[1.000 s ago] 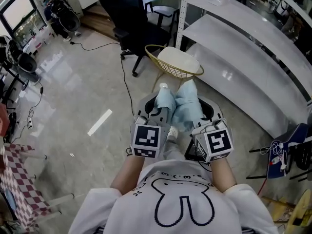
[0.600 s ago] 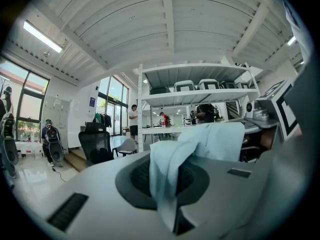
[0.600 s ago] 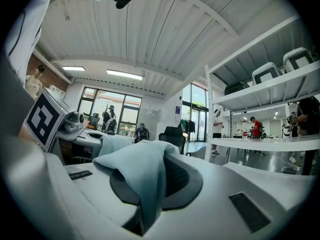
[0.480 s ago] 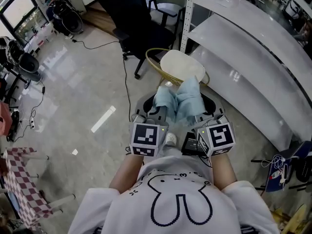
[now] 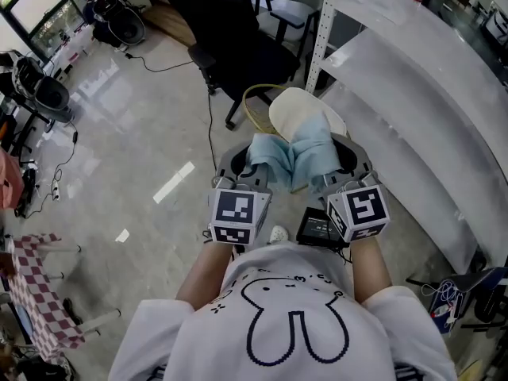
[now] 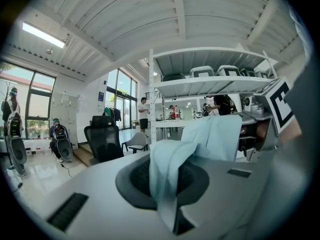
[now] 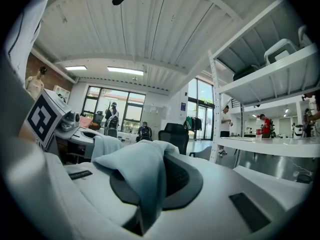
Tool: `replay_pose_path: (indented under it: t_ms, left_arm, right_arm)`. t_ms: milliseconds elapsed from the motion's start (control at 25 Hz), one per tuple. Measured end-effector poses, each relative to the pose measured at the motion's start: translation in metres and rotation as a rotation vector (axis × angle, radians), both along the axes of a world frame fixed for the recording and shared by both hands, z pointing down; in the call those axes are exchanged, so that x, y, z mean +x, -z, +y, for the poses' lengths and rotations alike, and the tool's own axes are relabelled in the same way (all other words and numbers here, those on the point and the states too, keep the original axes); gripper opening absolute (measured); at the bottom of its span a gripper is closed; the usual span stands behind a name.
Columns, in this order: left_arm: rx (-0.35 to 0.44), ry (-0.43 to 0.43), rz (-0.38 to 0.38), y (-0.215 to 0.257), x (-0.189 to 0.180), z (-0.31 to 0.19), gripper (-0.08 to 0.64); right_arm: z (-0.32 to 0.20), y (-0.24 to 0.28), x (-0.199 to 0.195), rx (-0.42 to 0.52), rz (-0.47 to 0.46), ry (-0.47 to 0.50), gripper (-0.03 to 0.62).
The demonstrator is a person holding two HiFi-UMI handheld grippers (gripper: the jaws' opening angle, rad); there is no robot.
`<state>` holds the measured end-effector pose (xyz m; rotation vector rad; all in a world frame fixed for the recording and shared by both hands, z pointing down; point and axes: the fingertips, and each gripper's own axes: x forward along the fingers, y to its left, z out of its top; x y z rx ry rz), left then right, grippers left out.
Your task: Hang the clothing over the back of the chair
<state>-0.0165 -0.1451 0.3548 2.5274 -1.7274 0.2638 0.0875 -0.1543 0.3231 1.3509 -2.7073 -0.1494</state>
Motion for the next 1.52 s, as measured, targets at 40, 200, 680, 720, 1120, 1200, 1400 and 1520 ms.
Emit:
replay_pose_path:
  t_ms: [40,200,680,720,1120,1200,1400,1520]
  left_arm:
    - [-0.008,0.011,-0.001,-0.004,-0.002,-0.008,0.028]
    - [-0.05,0.05,-0.012,-0.021,-0.013,-0.031,0.028]
    - [-0.15,0.123,0.014,-0.056,-0.052,-0.075,0.028]
    - [-0.155,0.121,0.016,-0.057,-0.054,-0.079,0.028]
    - [-0.235,0.08,0.015,-0.08,-0.08,-0.111,0.027]
    - [-0.254,0.073,0.011,-0.088,-0.084,-0.114,0.028]
    - [-0.303,0.071,0.016,-0.104,-0.096,-0.121,0.028]
    - [-0.323,0.061,0.007,-0.112,-0.101,-0.125,0.028]
  right_arm:
    - [-0.01,-0.003,0.0,-0.003,0.011,0.008,0.009]
    - [-0.046,-0.019,0.0,-0.026,0.056,0.036,0.009]
    - [-0.119,-0.081,-0.027,-0.15,0.157,0.079,0.011]
    - [-0.126,-0.086,-0.03,-0.168,0.158,0.078,0.011]
    - [-0.183,-0.148,-0.052,-0.288,0.263,0.054,0.017]
    - [-0.188,-0.17,-0.056,-0.332,0.28,0.056,0.018]
    - [-0.189,-0.223,-0.065,-0.467,0.325,0.062,0.021]
    - [-0.186,-0.255,-0.069,-0.558,0.382,0.06,0.03]
